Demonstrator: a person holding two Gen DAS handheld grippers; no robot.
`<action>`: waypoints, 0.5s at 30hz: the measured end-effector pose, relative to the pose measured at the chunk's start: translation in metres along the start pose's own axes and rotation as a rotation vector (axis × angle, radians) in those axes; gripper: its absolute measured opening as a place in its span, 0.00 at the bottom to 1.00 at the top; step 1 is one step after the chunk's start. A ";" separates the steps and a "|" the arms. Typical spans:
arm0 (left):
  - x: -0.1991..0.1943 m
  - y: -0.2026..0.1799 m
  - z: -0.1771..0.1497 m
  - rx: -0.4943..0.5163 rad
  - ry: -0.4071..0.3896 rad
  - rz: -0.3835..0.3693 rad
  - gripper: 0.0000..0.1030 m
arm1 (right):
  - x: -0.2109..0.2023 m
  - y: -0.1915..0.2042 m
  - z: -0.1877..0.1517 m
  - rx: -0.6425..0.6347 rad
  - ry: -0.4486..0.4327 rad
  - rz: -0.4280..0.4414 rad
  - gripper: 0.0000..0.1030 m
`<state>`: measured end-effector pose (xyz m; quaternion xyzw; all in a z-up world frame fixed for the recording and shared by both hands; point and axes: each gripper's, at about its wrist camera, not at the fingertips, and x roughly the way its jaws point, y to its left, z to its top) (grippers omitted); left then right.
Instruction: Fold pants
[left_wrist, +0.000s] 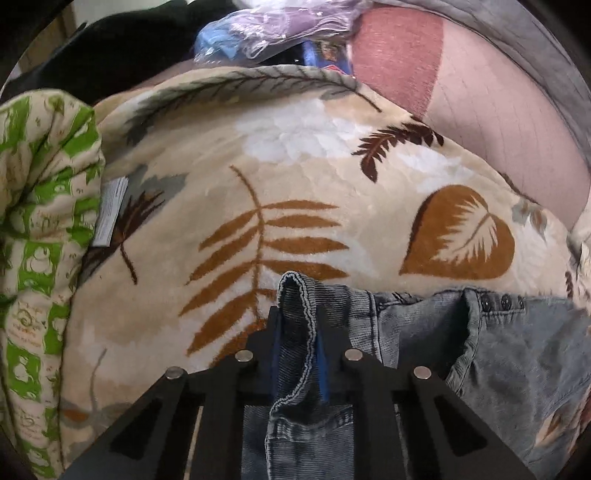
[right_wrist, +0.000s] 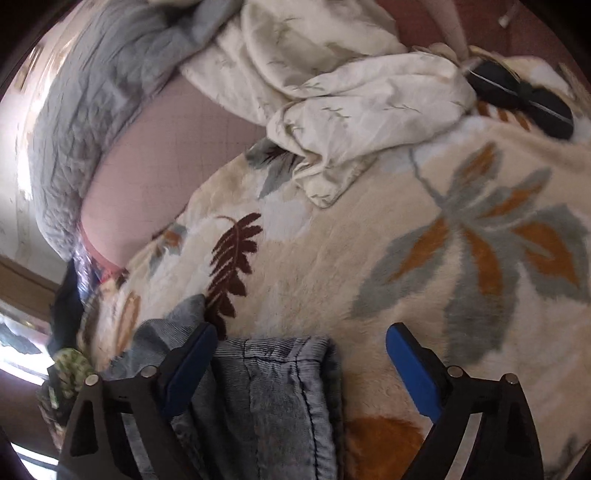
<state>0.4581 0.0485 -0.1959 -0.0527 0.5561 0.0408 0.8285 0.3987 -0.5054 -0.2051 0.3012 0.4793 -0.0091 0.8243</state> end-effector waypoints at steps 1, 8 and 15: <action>-0.003 0.000 -0.001 -0.005 -0.005 -0.011 0.13 | 0.002 0.006 -0.001 -0.028 -0.002 0.008 0.90; -0.021 0.007 0.004 0.004 -0.046 -0.055 0.12 | 0.009 0.015 -0.011 -0.045 0.044 -0.048 0.26; -0.047 0.022 0.007 -0.037 -0.072 -0.128 0.11 | -0.024 0.019 -0.012 -0.068 0.000 -0.050 0.19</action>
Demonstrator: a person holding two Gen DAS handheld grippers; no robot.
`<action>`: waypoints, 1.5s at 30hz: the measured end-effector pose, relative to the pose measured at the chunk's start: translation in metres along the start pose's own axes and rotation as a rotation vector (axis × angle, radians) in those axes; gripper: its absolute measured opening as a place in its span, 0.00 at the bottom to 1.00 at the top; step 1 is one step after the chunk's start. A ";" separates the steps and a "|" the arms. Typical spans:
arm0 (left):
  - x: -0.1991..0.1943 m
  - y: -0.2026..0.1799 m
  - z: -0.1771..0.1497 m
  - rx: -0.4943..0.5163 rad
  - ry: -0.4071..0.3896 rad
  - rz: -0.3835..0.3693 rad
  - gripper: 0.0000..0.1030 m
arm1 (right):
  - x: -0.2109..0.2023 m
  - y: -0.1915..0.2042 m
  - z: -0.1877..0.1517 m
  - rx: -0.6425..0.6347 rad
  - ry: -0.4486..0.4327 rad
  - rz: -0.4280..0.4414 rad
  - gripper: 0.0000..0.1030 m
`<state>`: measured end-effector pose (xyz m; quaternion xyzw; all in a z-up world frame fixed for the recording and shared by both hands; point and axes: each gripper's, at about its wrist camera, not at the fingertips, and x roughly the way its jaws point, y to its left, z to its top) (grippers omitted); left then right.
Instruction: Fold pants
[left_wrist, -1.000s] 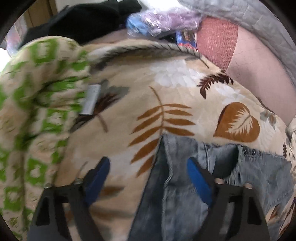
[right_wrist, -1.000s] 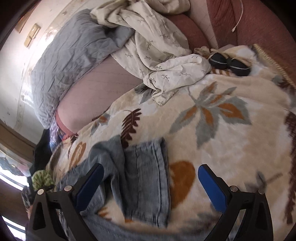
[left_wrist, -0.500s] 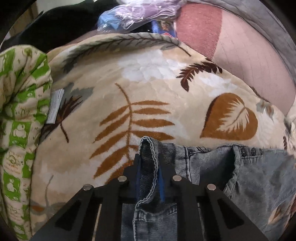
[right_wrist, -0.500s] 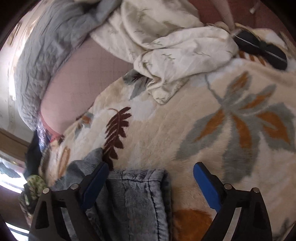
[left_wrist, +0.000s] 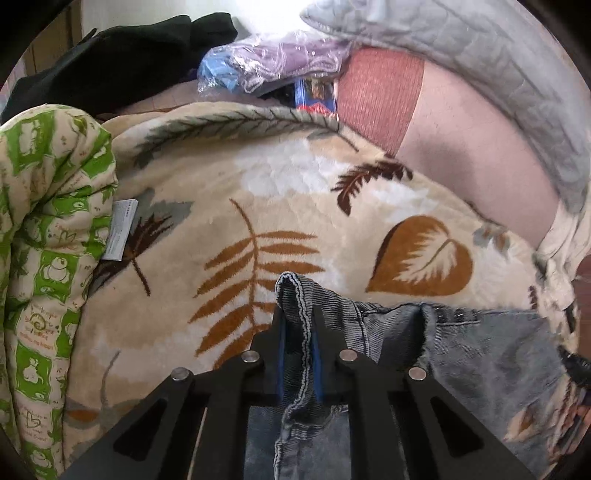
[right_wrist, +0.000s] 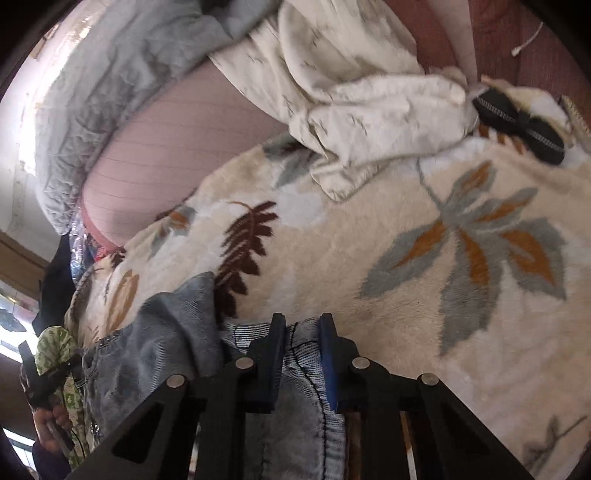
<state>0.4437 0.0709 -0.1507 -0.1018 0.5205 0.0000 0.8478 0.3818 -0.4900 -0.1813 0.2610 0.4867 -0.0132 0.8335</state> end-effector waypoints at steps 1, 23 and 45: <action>-0.008 0.001 0.000 -0.002 -0.009 -0.013 0.11 | -0.006 0.002 -0.001 -0.007 -0.008 -0.003 0.19; -0.135 -0.005 -0.067 0.064 -0.240 -0.199 0.11 | 0.009 -0.021 -0.006 0.095 0.013 0.067 0.58; -0.201 0.032 -0.118 0.008 -0.275 -0.253 0.10 | -0.152 -0.036 -0.028 0.118 -0.313 0.130 0.15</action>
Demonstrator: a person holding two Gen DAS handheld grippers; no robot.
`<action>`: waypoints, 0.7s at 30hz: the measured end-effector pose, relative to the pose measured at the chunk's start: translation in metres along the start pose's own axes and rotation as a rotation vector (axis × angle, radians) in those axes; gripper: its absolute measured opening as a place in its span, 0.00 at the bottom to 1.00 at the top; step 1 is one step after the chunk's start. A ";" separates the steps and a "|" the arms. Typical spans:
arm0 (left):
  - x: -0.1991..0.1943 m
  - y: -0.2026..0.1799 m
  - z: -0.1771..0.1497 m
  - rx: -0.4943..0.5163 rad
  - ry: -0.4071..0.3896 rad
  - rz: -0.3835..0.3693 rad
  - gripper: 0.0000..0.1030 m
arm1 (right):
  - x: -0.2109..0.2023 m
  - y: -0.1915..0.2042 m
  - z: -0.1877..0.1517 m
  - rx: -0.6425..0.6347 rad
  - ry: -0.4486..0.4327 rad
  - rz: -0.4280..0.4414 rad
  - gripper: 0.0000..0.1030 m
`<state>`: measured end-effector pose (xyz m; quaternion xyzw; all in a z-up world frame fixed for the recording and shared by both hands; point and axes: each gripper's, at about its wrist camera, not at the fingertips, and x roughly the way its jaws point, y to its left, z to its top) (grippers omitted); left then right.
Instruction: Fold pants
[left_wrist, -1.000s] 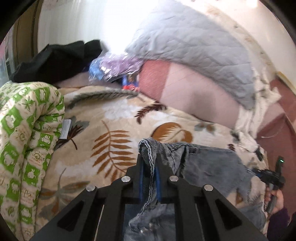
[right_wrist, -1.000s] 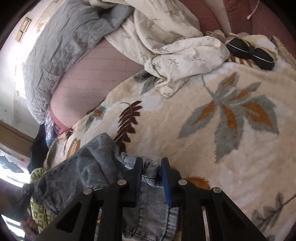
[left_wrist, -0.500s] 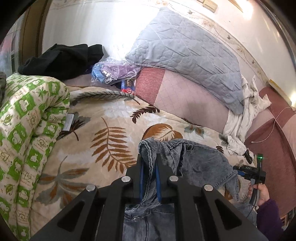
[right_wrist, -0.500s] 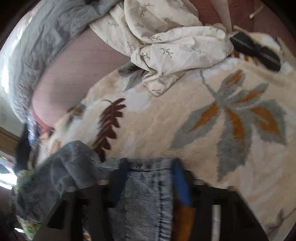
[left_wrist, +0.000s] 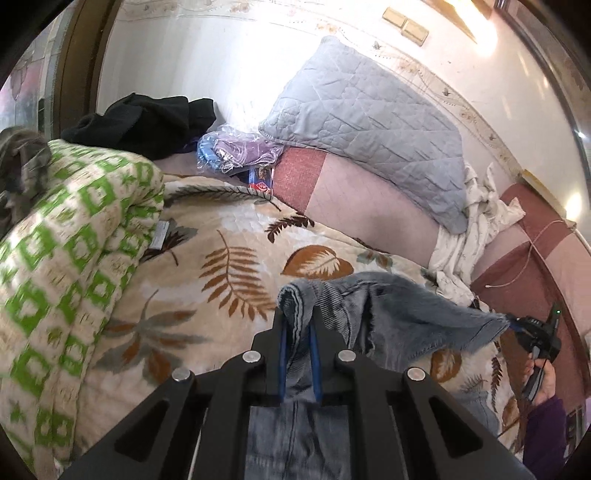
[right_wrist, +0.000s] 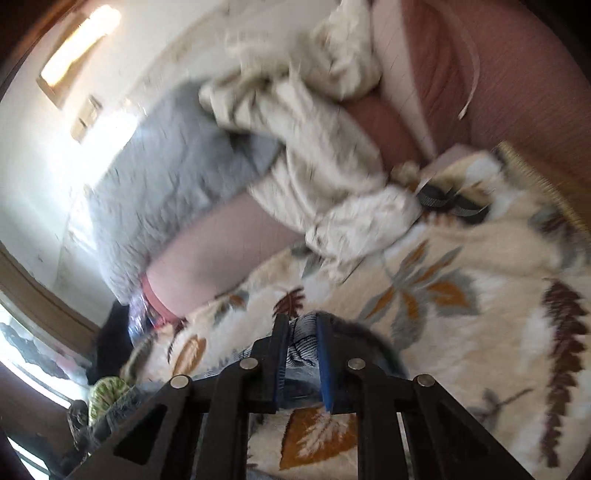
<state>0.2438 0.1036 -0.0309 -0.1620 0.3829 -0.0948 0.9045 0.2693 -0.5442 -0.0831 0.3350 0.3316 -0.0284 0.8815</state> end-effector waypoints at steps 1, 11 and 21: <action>-0.008 0.001 -0.007 -0.001 -0.002 -0.008 0.10 | -0.014 -0.004 0.000 0.006 -0.018 0.003 0.16; -0.066 0.025 -0.123 0.001 0.065 0.008 0.11 | -0.110 -0.078 -0.085 0.038 0.043 -0.024 0.16; -0.046 0.067 -0.196 -0.106 0.195 0.047 0.10 | -0.137 -0.148 -0.187 0.105 0.150 -0.071 0.16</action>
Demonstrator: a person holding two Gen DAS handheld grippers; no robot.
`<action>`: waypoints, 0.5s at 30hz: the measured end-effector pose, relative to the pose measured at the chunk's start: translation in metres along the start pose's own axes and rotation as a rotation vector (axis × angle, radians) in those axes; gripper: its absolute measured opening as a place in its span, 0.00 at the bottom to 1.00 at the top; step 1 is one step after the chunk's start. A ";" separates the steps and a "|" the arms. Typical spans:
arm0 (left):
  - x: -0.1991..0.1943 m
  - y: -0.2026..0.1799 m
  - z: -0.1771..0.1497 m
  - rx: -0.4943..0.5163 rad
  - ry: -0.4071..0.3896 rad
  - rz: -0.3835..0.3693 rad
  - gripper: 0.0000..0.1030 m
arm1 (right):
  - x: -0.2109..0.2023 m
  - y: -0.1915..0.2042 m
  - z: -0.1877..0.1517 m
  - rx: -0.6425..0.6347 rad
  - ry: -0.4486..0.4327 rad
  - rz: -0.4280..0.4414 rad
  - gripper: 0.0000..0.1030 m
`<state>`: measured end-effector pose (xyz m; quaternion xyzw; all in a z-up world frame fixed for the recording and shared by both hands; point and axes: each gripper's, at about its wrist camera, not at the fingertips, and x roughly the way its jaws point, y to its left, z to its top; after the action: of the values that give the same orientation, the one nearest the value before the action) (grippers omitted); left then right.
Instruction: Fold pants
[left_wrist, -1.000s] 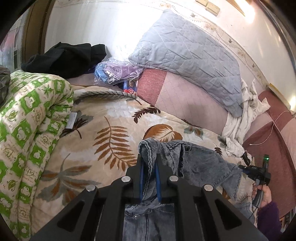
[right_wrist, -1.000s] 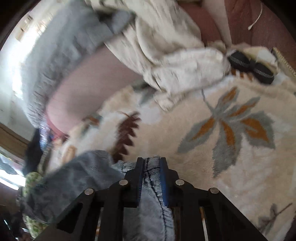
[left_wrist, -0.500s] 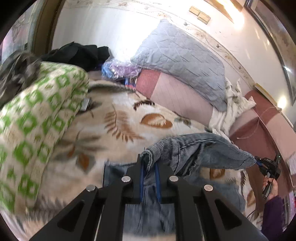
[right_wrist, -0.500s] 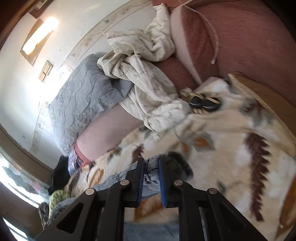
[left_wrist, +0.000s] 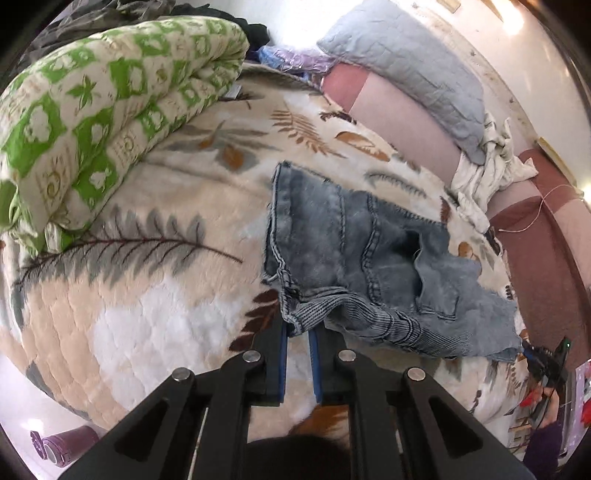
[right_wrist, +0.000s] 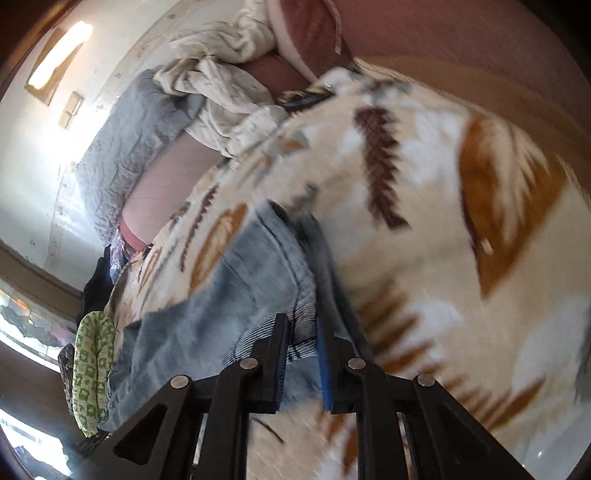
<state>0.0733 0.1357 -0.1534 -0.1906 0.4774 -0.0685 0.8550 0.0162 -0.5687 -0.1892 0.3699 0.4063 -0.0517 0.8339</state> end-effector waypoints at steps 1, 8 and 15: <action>0.001 0.002 0.000 -0.008 0.004 0.002 0.10 | 0.002 -0.005 -0.005 0.005 0.014 -0.003 0.16; 0.003 0.008 -0.003 -0.025 0.019 0.006 0.10 | -0.003 -0.013 -0.018 0.007 0.007 -0.002 0.15; 0.005 0.038 -0.014 -0.106 0.041 0.031 0.06 | -0.008 -0.016 -0.030 0.037 -0.015 0.008 0.16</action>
<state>0.0613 0.1656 -0.1789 -0.2268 0.5008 -0.0335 0.8347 -0.0142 -0.5622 -0.2046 0.3863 0.3976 -0.0587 0.8302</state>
